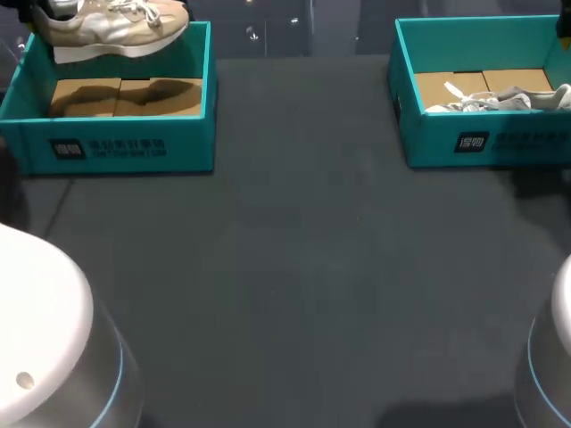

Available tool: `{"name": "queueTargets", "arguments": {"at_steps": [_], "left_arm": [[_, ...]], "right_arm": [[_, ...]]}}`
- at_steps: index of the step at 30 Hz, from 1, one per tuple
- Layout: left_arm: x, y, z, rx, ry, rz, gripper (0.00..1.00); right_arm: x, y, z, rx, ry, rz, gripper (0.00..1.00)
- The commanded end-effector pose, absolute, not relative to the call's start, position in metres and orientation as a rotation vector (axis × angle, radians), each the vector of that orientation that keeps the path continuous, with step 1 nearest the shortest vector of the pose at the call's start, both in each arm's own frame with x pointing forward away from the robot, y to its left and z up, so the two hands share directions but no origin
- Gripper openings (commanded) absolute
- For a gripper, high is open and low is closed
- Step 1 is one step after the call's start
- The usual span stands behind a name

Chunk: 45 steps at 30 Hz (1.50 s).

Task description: Take the shoe out of the shoebox, open the shoe tongue, remove and reinsert the insole, then place the shoe into the shoebox

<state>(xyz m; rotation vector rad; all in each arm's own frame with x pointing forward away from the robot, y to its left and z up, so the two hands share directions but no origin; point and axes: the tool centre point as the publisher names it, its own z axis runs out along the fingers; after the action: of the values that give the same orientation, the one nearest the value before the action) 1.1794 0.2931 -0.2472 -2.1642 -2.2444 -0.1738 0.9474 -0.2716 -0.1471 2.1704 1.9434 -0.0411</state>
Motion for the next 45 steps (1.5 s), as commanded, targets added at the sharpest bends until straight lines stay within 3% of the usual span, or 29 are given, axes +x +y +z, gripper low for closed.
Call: {"name": "queueTargets", "arguments": {"at_steps": [1, 18, 32, 45], "left_arm": [[1.165, 0.289, -0.225, -2.16, -2.239, -0.208, 0.0], [1.121, 0.279, -0.164, -2.119, -2.224, -0.273, 0.0], [1.021, 0.212, -0.135, -2.205, -2.2, -0.284, 0.0], [0.924, 0.138, -0.147, -2.317, -2.113, -0.299, 0.0]], "right_arm": [[0.947, -0.271, -0.147, 2.17, 1.941, -0.041, 1.0], [0.947, -0.271, -0.147, 2.17, 1.941, -0.041, 1.0], [0.947, -0.271, -0.147, 2.17, 1.941, -0.041, 1.0], [0.947, -0.271, -0.147, 2.17, 1.941, -0.041, 1.0]]}}
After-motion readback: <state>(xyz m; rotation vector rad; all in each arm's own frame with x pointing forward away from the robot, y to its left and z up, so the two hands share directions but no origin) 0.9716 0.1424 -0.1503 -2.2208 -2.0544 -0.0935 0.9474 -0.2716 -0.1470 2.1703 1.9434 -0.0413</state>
